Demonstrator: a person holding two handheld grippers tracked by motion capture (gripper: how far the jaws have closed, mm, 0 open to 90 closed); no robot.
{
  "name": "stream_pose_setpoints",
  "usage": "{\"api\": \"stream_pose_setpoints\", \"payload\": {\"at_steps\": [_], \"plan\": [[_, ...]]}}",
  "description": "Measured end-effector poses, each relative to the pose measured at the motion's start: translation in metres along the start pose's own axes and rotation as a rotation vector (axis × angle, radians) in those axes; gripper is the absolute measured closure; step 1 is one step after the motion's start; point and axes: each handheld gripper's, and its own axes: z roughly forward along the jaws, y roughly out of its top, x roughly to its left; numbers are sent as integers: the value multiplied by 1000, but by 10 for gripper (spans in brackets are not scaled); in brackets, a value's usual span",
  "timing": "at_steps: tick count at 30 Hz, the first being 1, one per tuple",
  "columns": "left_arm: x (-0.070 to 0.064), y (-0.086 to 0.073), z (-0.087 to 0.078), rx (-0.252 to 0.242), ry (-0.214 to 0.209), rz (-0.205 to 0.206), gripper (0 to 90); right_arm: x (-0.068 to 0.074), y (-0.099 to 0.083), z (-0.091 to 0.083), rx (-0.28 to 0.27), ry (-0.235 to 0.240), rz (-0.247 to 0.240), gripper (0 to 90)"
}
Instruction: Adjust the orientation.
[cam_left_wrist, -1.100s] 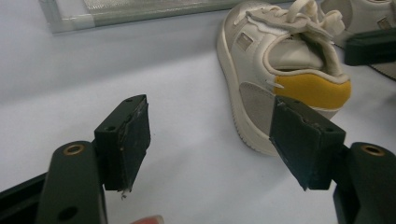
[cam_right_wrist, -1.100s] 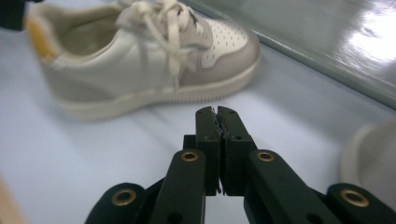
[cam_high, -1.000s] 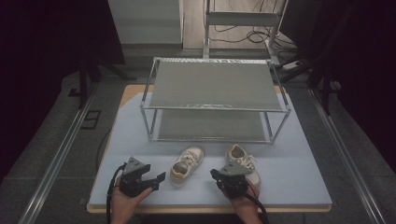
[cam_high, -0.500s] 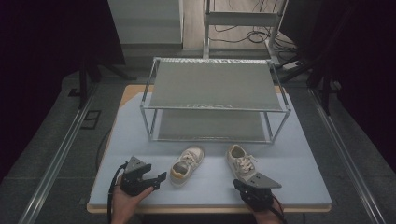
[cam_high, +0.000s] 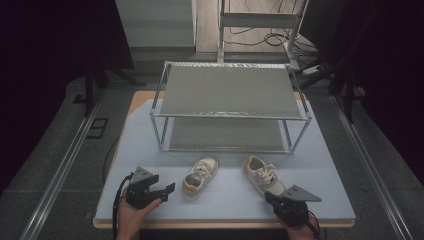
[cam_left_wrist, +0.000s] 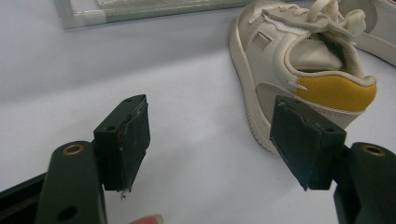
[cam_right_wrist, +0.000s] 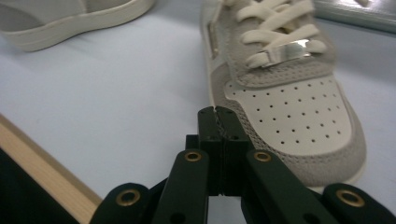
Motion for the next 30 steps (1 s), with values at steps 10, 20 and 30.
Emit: {"api": "stream_pose_setpoints", "payload": {"at_steps": [10, 20, 30], "plan": [[2, -1, 1, 5, 6, 3, 284, -19, -2, -5, -8, -22, 36, 893], [6, 0, -2, -2, 10, -5, 285, -33, -4, -9, -18, -52, 78, 893], [9, 1, -4, -10, 11, -11, 285, -41, 0, -8, -10, -102, 92, 893]]}}
